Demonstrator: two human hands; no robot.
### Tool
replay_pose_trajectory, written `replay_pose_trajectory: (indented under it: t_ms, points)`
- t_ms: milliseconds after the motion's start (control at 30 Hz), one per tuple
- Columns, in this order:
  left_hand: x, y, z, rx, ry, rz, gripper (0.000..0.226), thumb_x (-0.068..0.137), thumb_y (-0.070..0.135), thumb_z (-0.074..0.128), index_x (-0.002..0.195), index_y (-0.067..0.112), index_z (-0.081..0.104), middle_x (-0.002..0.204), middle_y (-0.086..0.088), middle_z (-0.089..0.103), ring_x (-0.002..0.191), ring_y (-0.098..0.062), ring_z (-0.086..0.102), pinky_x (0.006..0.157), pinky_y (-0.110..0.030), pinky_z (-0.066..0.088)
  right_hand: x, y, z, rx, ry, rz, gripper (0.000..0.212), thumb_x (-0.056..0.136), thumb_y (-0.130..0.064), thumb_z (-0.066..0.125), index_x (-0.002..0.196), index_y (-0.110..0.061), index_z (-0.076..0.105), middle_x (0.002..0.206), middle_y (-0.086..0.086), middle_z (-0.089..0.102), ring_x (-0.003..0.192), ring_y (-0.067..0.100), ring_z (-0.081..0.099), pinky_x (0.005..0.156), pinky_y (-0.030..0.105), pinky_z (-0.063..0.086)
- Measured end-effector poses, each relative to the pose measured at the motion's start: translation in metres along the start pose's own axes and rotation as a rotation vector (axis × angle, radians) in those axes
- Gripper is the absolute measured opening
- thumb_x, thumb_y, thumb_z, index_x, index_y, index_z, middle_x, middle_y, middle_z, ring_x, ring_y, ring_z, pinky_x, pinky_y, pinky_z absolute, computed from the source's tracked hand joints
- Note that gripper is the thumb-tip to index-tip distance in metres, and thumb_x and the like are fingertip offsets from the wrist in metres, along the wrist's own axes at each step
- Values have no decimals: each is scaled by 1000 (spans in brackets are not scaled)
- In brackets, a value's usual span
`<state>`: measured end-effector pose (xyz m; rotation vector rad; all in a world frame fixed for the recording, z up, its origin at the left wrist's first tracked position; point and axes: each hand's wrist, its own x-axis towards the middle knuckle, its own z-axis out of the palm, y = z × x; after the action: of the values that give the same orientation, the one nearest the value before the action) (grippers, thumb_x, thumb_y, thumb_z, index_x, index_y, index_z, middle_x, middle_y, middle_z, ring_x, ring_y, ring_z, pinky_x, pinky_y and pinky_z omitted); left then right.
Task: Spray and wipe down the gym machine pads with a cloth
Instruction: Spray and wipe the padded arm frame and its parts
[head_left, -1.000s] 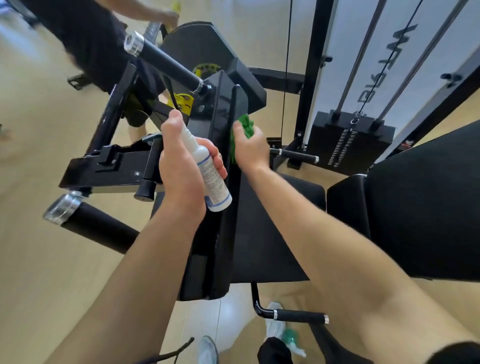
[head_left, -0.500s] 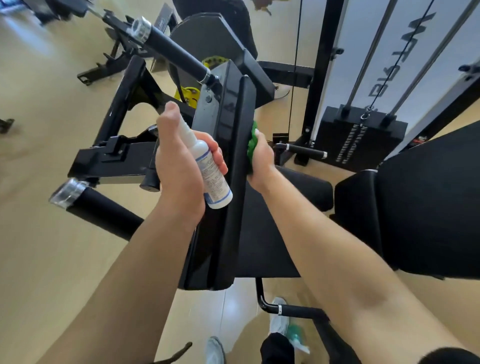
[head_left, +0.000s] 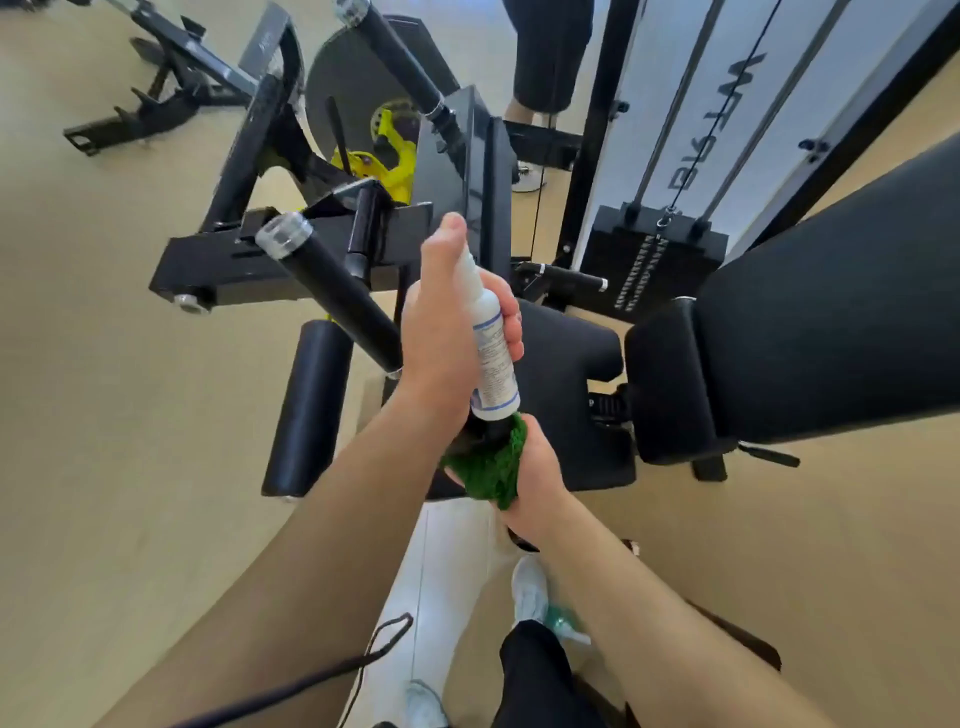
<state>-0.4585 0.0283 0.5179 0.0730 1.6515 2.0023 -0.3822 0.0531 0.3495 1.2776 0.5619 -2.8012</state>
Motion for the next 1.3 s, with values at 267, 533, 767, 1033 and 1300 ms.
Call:
replay_pose_trajectory:
  t_ms: [267,533,767,1033,1300]
  points:
    - [-71,-15,-123,118,-387,27,77,87,65,43,57,-5,53,50,-14,52,49,-22,49,57,-32,46,-30,62,6,-104,7,-184,41,99,-33,32,86,-13,65,82,10,62,70,25,63,65,31,49]
    - [-72,-67,-243,183,-350,-65,69,96,50,40,58,-6,55,50,-16,50,48,-22,47,57,-27,47,-4,132,21,-118,155,-160,33,93,-36,41,90,-14,65,90,12,65,81,29,64,72,37,54]
    - [-1,-88,-264,391,-416,-85,80,88,65,38,56,-5,57,51,-17,52,54,-23,51,68,-34,49,43,137,27,-57,281,-130,40,99,-40,36,97,-14,66,94,14,69,86,31,66,75,38,53]
    - [61,-101,-263,399,-577,-54,84,85,65,46,60,-15,56,45,-14,52,48,-26,49,65,-33,49,80,125,47,-46,397,-233,43,96,-45,36,99,-13,65,104,18,65,92,34,64,74,39,54]
    - [87,-126,-259,332,-836,42,70,89,56,50,51,-2,56,41,-8,50,45,-24,47,60,-31,43,84,154,59,304,473,-500,38,96,-36,31,87,-11,58,84,16,60,68,29,62,64,35,51]
